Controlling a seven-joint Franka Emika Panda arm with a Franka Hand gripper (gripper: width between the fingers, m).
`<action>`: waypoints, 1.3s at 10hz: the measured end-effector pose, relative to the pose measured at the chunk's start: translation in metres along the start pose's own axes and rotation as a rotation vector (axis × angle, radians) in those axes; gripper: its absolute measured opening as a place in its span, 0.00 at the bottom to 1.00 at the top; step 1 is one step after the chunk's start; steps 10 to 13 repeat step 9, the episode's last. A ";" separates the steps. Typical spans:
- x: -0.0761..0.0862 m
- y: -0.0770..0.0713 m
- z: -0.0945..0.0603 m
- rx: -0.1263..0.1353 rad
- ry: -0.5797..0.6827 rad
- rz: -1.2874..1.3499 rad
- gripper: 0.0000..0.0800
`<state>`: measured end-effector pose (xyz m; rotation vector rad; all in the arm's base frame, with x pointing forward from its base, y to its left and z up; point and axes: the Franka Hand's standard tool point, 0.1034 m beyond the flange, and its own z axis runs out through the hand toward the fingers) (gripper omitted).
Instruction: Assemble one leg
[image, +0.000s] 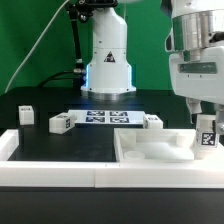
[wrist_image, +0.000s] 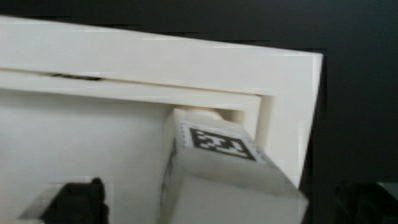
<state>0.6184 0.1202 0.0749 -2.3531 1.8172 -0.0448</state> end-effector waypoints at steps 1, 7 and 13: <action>-0.001 -0.001 -0.001 -0.001 -0.001 -0.065 0.81; 0.000 -0.005 -0.004 -0.038 0.024 -0.631 0.81; 0.000 -0.005 -0.004 -0.038 0.024 -0.630 0.81</action>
Offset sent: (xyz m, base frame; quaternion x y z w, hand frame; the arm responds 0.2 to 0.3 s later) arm 0.0033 0.0039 0.0024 -0.0250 0.0070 -0.2043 0.9786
